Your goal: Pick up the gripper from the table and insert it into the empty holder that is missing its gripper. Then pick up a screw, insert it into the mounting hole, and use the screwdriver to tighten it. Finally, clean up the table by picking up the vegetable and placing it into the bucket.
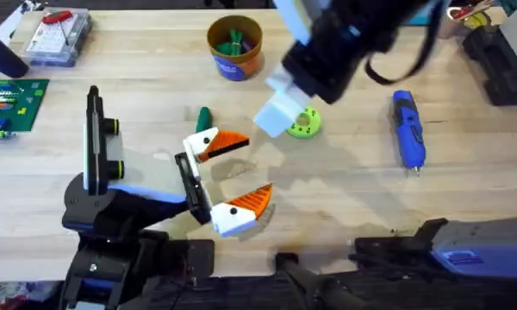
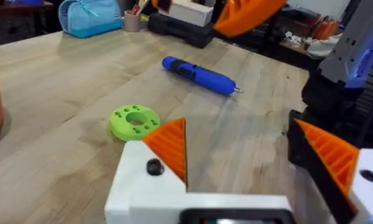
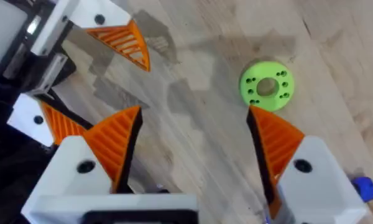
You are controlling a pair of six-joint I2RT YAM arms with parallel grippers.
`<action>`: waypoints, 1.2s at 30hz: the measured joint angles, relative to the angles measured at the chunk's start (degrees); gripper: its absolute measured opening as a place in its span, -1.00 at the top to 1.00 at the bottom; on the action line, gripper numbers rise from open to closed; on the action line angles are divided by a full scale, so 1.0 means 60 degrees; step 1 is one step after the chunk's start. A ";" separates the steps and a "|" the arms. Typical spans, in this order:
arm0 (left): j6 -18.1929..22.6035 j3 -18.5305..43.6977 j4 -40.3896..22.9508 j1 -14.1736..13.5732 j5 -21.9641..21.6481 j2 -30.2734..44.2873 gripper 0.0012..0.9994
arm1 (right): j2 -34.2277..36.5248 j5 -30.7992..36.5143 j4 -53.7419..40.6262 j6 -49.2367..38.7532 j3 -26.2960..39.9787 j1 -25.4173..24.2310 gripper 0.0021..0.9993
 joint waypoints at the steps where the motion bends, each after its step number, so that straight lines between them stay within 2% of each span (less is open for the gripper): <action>1: 0.0000 0.0000 0.0000 0.0000 0.0000 0.0000 -0.97 | -0.0270 -0.0073 0.0177 -0.0002 -0.0346 -0.0061 -0.99; 5: 0.0000 0.0000 0.0000 0.0000 0.0000 0.0000 -0.97 | -0.1283 -0.0488 0.0336 -0.0030 -0.1210 -0.0180 -0.99; 10: 0.0000 0.0000 0.0006 0.0000 -0.0007 0.0000 -0.97 | -0.2210 -0.1122 0.0269 -0.0179 -0.1728 -0.0184 -0.99; 22: 0.0000 0.0000 -0.0018 0.0000 -0.0025 0.0000 -0.97 | -0.2302 -0.1465 0.0278 -0.0226 -0.1881 -0.0184 -0.99; 23: -0.0018 0.0000 -0.0020 0.0000 -0.0024 0.0000 -0.89 | -0.2302 -0.1466 0.0280 -0.0226 -0.1881 -0.0184 -0.99; 24: -0.0017 0.0000 -0.0022 0.0000 -0.0024 0.0000 -0.64 | -0.2302 -0.1466 0.0280 -0.0226 -0.1881 -0.0184 -0.99; 28: 0.0023 0.0000 -0.0020 0.0000 -0.0024 0.0000 0.61 | -0.2304 -0.1466 0.0280 -0.0226 -0.1881 -0.0184 -0.99; 29: 0.0070 0.0000 -0.0020 0.0000 -0.0024 0.0000 0.84 | -0.2303 -0.1466 0.0280 -0.0226 -0.1881 -0.0184 -0.99; 30: 0.0108 0.0000 -0.0018 0.0000 -0.0024 0.0000 0.96 | -0.2302 -0.1466 0.0280 -0.0226 -0.1881 -0.0184 -0.99; 31: 0.0146 0.0000 -0.0022 0.0000 -0.0022 0.0002 0.99 | -0.2304 -0.1466 0.0280 -0.0226 -0.1881 -0.0184 -0.99; 36: 0.0362 0.0000 -0.0022 0.0000 -0.0008 0.0000 0.99 | -0.2303 -0.1466 0.0278 -0.0226 -0.1881 -0.0194 -0.99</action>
